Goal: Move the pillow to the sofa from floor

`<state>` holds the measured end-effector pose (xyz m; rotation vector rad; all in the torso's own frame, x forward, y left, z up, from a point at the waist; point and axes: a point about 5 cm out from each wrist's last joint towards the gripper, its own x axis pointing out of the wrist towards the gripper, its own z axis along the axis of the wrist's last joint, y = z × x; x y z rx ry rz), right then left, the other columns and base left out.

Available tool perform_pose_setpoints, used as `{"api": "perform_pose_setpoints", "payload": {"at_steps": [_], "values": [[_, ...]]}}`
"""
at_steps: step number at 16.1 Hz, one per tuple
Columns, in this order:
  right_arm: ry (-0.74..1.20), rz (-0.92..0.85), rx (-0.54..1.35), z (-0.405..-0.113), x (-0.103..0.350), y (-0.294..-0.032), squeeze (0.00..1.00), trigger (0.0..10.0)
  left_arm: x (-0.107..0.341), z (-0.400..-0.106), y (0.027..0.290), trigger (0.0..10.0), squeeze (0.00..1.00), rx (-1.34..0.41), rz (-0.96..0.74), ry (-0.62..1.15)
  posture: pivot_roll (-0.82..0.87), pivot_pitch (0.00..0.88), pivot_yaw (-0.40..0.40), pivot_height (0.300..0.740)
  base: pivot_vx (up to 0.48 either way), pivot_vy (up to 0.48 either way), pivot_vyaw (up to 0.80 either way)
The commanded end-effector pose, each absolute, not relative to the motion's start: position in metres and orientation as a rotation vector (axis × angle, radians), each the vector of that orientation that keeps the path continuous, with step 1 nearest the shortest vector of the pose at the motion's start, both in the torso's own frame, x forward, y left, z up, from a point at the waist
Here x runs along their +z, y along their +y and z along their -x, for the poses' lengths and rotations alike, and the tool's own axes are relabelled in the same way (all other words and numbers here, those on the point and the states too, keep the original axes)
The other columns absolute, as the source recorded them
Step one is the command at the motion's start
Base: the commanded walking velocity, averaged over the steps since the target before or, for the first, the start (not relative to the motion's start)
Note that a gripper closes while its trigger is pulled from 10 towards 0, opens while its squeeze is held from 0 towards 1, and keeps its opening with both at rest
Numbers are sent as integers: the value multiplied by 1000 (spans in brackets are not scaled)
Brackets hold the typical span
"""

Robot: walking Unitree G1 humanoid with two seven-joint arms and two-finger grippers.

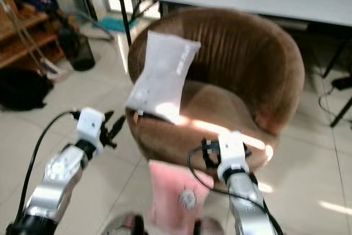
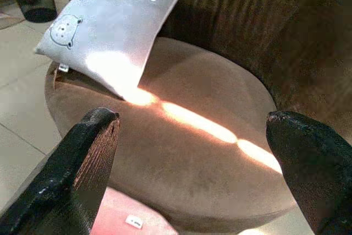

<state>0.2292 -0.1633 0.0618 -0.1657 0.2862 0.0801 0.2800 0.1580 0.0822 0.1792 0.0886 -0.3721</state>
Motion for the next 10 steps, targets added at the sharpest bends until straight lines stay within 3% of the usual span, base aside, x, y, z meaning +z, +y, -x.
{"api": "perform_pose_setpoints", "payload": {"at_steps": [1, 10], "values": [[293, 157, 79, -229, 60, -165, 0, 10000, 82, -280, 159, 10000, 0, -371, -190, 89, -66, 24, 63, 632, 0, 0, 0], [289, 164, 77, -230, 57, -167, 0, 10000, 84, -283, 159, 10000, 0, -363, -184, 73, -68, 29, 65, 623, 30, 0, 0]]}}
